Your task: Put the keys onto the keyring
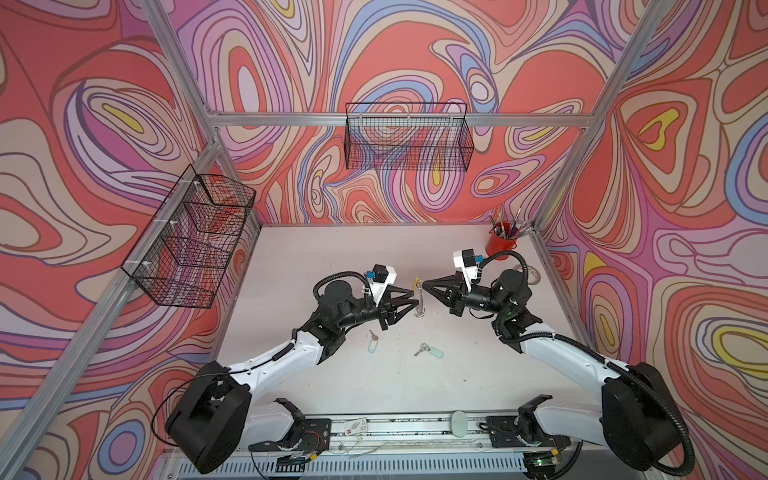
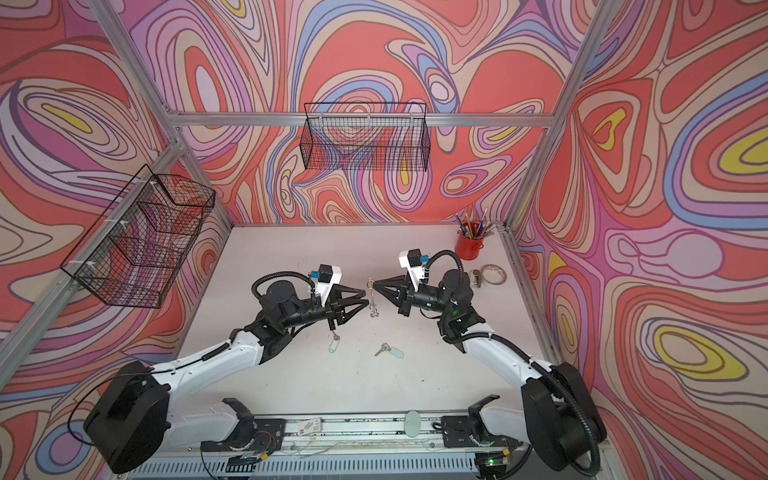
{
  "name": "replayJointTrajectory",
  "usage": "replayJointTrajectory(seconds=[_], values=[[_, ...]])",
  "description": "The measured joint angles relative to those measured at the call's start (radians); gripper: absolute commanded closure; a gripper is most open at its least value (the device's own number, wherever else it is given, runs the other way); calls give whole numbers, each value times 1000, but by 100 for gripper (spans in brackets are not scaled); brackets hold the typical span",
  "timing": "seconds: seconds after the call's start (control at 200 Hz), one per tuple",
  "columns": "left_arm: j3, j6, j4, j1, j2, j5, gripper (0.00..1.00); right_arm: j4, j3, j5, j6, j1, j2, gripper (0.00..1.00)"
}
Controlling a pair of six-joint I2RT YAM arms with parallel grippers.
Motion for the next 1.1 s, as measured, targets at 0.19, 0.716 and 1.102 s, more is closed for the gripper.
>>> replayJointTrajectory(seconds=[0.19,0.716,1.102], values=[[113,192,-331,65,-111,24,52,-58,-3,5,-80,25,-14,100],[443,575,-819,74,71,121,72,-140,-3,15,-198,61,-50,100],[460,584,-838,51,103,139,91,-143,-3,22,-198,65,-50,100]])
